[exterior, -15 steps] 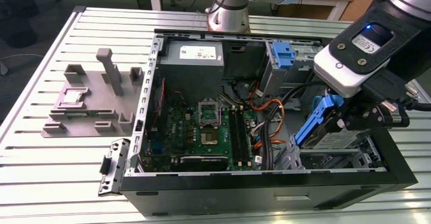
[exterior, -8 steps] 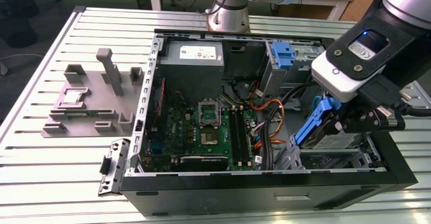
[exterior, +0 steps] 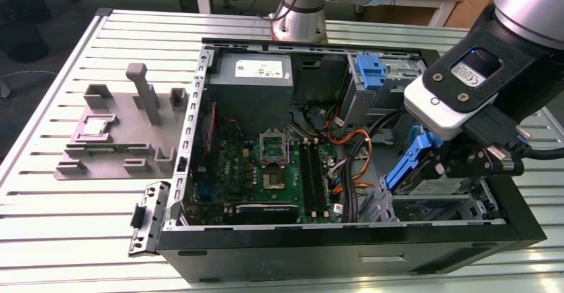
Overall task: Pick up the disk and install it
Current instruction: 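Insert the disk into the insertion slot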
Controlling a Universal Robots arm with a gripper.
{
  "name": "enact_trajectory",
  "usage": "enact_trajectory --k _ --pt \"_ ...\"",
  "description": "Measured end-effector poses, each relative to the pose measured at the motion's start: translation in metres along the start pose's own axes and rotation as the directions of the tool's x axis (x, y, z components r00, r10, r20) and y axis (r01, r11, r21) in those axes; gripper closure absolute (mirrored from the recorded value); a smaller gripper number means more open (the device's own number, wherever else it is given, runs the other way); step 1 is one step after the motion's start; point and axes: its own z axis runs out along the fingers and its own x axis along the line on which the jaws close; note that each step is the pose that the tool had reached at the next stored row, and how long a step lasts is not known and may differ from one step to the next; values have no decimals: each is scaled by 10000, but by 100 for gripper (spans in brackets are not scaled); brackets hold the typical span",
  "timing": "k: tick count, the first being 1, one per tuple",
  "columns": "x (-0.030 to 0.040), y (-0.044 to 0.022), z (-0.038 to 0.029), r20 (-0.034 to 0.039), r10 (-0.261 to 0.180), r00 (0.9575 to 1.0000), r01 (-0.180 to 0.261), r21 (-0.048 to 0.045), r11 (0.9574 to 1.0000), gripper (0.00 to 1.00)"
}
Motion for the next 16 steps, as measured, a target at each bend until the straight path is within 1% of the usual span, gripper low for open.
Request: enact_trajectory --k 16 --pt "-16 -3 137 8 0 10000 0 0 10000 63"
